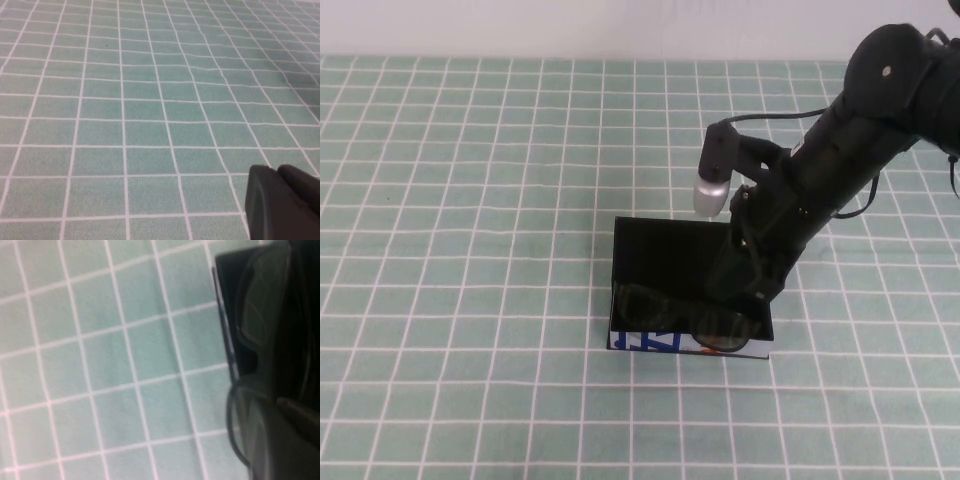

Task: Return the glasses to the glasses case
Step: Place the glasses in the glasses case

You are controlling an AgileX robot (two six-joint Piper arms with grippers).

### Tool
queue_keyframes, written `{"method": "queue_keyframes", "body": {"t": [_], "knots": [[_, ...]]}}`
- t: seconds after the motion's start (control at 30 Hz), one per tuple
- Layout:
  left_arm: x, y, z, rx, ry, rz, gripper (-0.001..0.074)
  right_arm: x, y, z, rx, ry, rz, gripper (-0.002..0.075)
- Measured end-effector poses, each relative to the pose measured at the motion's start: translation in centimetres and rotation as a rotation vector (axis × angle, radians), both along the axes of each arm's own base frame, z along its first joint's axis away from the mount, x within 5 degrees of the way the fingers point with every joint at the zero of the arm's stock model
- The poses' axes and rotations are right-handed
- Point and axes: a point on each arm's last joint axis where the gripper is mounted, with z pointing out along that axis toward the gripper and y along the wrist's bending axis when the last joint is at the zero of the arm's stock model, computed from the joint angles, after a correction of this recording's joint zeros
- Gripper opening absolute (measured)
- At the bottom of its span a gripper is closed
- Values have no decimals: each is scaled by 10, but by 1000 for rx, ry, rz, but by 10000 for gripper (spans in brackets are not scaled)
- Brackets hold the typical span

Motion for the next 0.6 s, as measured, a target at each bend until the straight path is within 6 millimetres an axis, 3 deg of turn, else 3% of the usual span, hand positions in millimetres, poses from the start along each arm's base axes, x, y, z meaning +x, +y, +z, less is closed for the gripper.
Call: {"method": "queue_keyframes", "body": {"t": [0.17,0.3,0.6], "knots": [[0,0,0,0,0,0,-2,-14,4,-17,-18,84,-6,-11],[0,0,0,0,0,0,-2,-39,6,-52,-113,174,38,-11],[0,0,0,0,0,0,-2,-94,22,-101,-248,-86,120,-11]]}}
